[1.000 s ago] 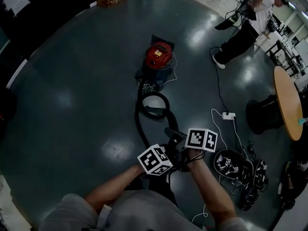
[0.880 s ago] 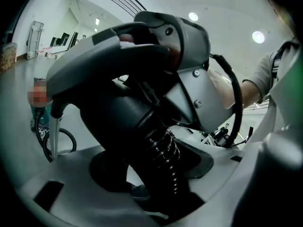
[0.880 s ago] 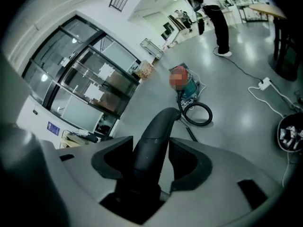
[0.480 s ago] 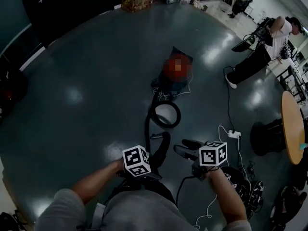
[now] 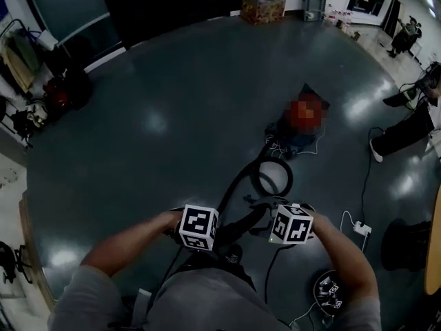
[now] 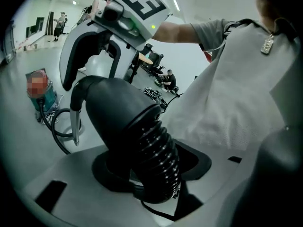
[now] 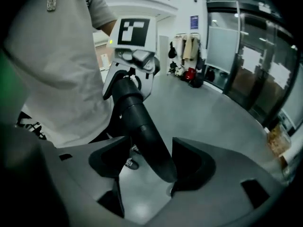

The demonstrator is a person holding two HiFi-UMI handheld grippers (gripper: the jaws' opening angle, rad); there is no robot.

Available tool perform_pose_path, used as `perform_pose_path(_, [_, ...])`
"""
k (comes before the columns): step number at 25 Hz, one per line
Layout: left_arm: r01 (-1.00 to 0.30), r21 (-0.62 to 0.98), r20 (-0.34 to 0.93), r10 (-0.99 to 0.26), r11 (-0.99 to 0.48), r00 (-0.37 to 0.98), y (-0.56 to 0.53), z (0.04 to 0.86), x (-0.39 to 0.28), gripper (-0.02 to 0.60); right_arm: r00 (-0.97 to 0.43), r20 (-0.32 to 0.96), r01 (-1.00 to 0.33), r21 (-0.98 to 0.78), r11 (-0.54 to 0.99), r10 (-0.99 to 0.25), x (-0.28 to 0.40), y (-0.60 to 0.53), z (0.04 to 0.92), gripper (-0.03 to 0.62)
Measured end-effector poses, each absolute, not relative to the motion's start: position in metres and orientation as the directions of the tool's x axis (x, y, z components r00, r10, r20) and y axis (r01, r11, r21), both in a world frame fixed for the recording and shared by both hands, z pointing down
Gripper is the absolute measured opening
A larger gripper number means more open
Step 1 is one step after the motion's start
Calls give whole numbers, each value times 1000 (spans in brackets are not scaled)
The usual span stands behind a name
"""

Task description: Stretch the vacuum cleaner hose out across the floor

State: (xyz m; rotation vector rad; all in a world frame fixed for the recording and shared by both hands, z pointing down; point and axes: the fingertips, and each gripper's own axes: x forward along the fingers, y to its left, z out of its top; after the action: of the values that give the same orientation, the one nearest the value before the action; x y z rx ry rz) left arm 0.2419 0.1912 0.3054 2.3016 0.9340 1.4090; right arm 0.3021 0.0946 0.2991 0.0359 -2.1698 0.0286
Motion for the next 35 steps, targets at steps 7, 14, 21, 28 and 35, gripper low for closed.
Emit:
perform_pose_path(7, [273,426,796,501,-862,341,159,292,194,193,-506,863,256,148,955,1,217,98,310,154])
perform_pose_path(14, [148,216,844,260,-965,469,104,301,101,187,-532,840,-22,113,993,-108,135,84,318,112])
perform_pose_path(21, [-46,-44,740,-63,-998,670,31,288,-17,215,-567,799,-423,-72,903,-202,19,60,307,110])
perform_pose_path(28, [-165,-228,686,-278,-960,672,-3,274,-94,258,-642,723,-520,-163,839,-257,-65,46,305,109])
perform_pose_path(35, [-222,-371,737,-432,-901,520,-32,275,-165,262,-718,662,-421,-167,892,-215,-125,20,307,109])
